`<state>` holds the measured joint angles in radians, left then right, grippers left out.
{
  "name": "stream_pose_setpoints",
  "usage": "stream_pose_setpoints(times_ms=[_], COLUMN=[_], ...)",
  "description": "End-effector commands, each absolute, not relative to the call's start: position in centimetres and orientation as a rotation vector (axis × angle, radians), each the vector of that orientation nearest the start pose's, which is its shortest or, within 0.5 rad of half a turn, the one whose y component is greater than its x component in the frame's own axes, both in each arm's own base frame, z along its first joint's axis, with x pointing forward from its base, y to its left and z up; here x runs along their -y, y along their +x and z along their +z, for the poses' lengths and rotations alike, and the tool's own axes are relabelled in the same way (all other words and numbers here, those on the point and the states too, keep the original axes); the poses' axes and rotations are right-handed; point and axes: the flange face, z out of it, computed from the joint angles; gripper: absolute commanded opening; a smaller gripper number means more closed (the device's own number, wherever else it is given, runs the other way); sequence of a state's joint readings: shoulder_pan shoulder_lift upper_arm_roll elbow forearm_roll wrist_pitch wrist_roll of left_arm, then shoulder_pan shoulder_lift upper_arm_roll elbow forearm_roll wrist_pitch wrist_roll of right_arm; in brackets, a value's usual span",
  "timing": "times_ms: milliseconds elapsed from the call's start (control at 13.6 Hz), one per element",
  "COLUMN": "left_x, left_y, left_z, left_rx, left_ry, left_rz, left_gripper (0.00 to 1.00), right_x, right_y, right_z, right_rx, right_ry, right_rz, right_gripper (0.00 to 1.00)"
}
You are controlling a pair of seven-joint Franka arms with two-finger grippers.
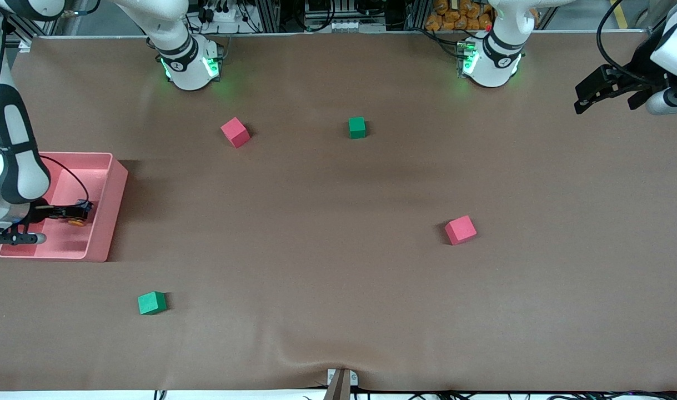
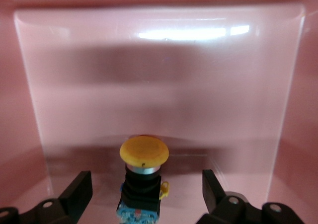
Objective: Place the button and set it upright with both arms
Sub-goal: 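Lower the right gripper and grasp the yellow-capped button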
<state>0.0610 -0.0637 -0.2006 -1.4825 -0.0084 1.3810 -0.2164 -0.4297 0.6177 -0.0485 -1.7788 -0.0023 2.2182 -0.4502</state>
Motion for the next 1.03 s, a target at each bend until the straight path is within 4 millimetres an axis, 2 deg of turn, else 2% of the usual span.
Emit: stream_pose_setpoints(times_ms=[0,74,221,295,590,812,959], left_x=[7.5,7.5,7.1,7.0,6.6,6.5,6.5], left_y=[50.7,50.7,50.6,50.6,50.3,50.3,50.3], left_z=[68.7,68.7,68.7,68.7,69.1,69.0,69.0], left_rx=[0.101,0.103,0.11,0.115,0.081,0.085,0.087], left_ry=[-3.143,-3.143,-3.143,-3.142,-3.143,-3.14,-3.138], left_rz=[0.055,0.055,0.057,0.057,0.059,0.061,0.06], left_gripper=[1.0,1.0,1.0,1.0,1.0,1.0,1.0], right_x=[29.8,29.7,29.7,29.7,29.6,29.5,29.2], right_y=[56.8,56.8,56.8,56.8,57.3,58.5,59.5], right_z=[18.4,18.4,18.3,18.4,19.3,21.3,23.5], right_rx=[-0.014,-0.012,-0.012,-0.012,-0.007,-0.002,0.01], right_ry=[-3.075,-3.076,-3.072,-3.071,-3.067,-3.046,-3.029], right_rz=[0.219,0.219,0.227,0.229,0.242,0.293,0.331], right_gripper=[0.89,0.71,0.08,0.0,0.0,0.0,0.0])
